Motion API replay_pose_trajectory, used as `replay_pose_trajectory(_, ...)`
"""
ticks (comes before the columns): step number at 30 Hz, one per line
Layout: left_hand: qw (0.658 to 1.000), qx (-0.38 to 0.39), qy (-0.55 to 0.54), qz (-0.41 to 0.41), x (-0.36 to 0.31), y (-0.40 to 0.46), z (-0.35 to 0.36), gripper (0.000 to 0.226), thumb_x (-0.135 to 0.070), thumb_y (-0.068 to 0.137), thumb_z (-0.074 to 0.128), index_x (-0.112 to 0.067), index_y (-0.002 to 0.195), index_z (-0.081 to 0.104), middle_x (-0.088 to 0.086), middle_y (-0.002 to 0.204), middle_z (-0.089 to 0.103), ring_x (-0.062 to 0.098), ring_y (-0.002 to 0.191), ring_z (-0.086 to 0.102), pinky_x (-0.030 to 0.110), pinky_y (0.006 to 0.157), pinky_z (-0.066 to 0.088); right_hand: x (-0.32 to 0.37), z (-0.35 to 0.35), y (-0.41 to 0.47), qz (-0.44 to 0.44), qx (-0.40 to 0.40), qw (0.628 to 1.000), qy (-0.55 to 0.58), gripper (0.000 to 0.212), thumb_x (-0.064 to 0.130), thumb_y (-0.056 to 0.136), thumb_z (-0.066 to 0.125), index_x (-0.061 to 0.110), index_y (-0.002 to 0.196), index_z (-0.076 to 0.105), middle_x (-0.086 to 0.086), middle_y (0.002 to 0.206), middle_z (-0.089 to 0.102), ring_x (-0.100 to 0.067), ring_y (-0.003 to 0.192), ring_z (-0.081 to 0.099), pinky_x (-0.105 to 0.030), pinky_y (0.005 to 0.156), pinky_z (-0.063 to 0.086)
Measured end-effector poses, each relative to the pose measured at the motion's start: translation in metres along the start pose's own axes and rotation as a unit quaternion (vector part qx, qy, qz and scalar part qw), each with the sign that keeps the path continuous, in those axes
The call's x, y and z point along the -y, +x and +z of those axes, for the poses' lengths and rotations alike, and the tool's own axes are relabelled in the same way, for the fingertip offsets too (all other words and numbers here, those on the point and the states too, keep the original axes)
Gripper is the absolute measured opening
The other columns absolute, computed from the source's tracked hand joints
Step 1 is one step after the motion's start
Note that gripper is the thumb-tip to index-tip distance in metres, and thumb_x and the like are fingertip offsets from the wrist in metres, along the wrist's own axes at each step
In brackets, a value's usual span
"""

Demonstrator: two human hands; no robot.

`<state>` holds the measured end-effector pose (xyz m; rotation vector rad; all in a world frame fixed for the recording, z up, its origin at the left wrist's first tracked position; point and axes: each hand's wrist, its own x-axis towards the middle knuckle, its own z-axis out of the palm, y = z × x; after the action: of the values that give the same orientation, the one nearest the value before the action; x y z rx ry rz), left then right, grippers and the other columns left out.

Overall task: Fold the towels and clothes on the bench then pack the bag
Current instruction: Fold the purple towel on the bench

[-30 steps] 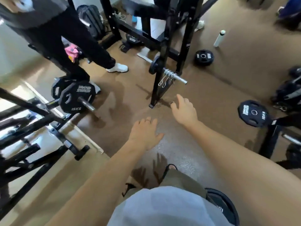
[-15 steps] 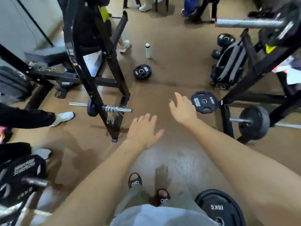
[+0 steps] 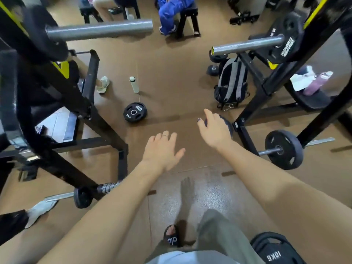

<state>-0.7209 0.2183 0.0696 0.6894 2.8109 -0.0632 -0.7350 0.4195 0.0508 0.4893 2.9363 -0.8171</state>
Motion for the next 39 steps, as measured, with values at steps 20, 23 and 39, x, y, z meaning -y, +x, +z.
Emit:
replay_pose_trajectory(20,1.000,-0.011,0.026,0.000,-0.030,0.393,-0.121,0.065,-0.056,0.100,0.038,-0.012,0.148,0.038,0.017,0.146,0.046,0.035,0.132,0.046,0.044,0.107,0.035,-0.034,-0.096,0.379,-0.061,-0.018,0.998,0.026,0.058,0.044,0.105,0.036,0.018,0.156,0.030,-0.016,0.148,0.047,-0.036,0.132,0.046,-0.048,0.105,0.040)
replay_pose_trajectory(23,0.999,-0.014,0.044,0.001,-0.022,0.439,-0.137,0.063,-0.057,0.100,0.037,-0.013,0.145,0.039,0.017,0.144,0.047,0.036,0.129,0.047,0.045,0.105,0.036,-0.032,-0.109,0.426,-0.069,-0.019,0.997,0.039,0.057,0.043,0.106,0.036,0.017,0.156,0.029,-0.016,0.148,0.046,-0.035,0.132,0.046,-0.048,0.104,0.042)
replay_pose_trajectory(39,0.996,0.030,0.043,0.068,0.053,0.715,-0.174,0.061,-0.058,0.102,0.035,-0.017,0.147,0.038,0.013,0.151,0.044,0.034,0.135,0.046,0.046,0.110,0.037,-0.008,-0.116,0.655,0.067,-0.053,0.996,0.020,0.059,0.045,0.106,0.034,0.019,0.158,0.026,-0.017,0.150,0.043,-0.039,0.135,0.042,-0.049,0.106,0.039)
